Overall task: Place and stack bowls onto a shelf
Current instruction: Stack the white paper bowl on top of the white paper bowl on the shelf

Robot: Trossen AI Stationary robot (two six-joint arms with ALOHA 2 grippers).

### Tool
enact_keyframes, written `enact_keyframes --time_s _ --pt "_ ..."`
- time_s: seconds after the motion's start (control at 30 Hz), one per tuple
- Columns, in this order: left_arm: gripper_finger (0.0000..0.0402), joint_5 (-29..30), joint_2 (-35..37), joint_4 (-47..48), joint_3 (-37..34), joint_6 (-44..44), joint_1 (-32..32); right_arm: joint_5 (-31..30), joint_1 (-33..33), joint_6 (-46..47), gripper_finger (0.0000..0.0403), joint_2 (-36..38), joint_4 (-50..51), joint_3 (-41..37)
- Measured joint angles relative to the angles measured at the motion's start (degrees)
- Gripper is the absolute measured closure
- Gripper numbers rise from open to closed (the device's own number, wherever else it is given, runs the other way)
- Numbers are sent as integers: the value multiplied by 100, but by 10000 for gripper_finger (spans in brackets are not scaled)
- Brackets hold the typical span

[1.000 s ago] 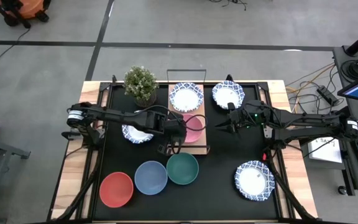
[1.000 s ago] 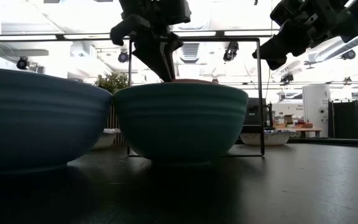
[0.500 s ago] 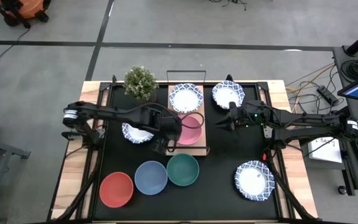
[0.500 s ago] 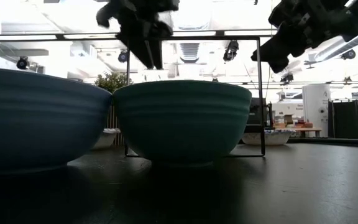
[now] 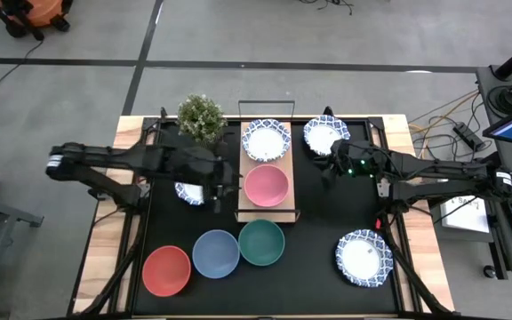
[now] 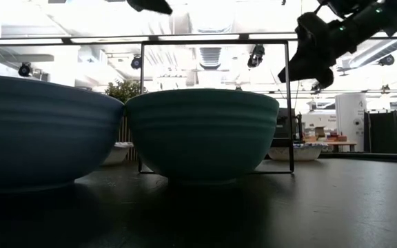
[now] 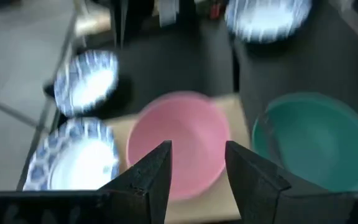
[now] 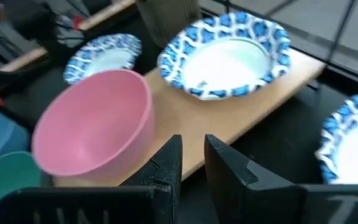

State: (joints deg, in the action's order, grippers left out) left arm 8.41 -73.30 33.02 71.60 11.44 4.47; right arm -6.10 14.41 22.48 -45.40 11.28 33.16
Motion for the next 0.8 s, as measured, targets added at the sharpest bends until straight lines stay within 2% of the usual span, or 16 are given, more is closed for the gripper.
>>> enact_keyframes --time_s 0.13,0.23,0.33,0.43,0.8 --pt "270 15 647 -1202 -976 0 11 0 183 11 344 -512 561 539" --pt "270 288 1044 -1917 -1570 10 11 1 383 10 344 -1067 1342 1093" --pt "270 619 1319 -2480 -1995 63 11 -1 629 -8 344 -1674 2192 1630" --pt "270 668 1516 -2943 -2242 120 9 2 897 -62 344 -2291 2810 2112" --pt "270 667 1642 -2939 -2380 132 11 426 1650 -1134 344 -3775 3423 3118"
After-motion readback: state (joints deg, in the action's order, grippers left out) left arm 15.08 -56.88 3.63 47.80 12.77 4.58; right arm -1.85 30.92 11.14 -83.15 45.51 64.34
